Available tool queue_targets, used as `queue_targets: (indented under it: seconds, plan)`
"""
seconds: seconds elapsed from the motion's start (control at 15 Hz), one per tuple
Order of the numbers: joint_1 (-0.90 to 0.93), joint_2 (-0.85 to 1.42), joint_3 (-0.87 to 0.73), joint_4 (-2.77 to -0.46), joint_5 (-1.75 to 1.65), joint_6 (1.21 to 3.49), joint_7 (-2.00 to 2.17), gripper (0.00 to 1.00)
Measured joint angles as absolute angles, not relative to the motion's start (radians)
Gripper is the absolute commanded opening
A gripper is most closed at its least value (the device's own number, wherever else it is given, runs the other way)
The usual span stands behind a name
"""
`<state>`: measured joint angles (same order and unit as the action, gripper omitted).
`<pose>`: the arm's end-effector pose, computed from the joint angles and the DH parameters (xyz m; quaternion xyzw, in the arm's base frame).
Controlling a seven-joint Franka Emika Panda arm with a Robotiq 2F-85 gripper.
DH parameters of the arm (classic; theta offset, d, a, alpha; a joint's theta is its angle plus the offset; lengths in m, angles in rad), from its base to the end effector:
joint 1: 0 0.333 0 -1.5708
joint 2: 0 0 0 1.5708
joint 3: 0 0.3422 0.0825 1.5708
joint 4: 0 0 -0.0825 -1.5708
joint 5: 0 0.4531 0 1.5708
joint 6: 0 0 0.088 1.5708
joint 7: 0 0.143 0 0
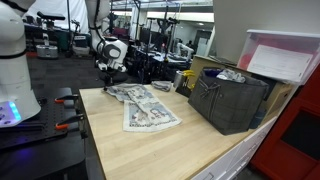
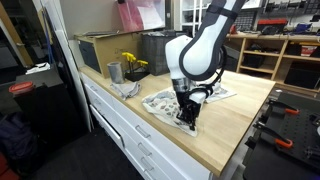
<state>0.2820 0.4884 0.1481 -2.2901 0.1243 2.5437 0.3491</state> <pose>0.4726 0.2299 0.0458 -0.9910 0.0194 0.1316 0.0153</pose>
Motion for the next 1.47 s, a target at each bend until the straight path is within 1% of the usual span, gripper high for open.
queue_targets:
  seconds: [0.27,0.47,0.53,0.6,0.87,0.93,1.13,1.27,1.47]
  plan:
    - [0.310,0.431,0.151,-2.298,0.126,2.453,0.431,0.01]
    - [0.315,0.389,0.195,-2.296,0.149,2.438,0.428,0.01]
    - [0.315,0.377,0.214,-2.295,0.165,2.431,0.418,0.28]
    - [0.315,0.368,0.231,-2.292,0.181,2.422,0.407,0.29]
    - [0.315,0.350,0.259,-2.285,0.199,2.401,0.380,0.57]
    - [0.314,0.348,0.255,-2.284,0.194,2.401,0.379,0.64]
    - [0.316,0.339,0.213,-2.278,0.121,2.409,0.388,0.88]
    - [0.314,0.338,0.165,-2.276,0.063,2.428,0.413,0.99]
    - [0.299,0.350,0.074,-2.274,0.022,2.465,0.465,1.00]
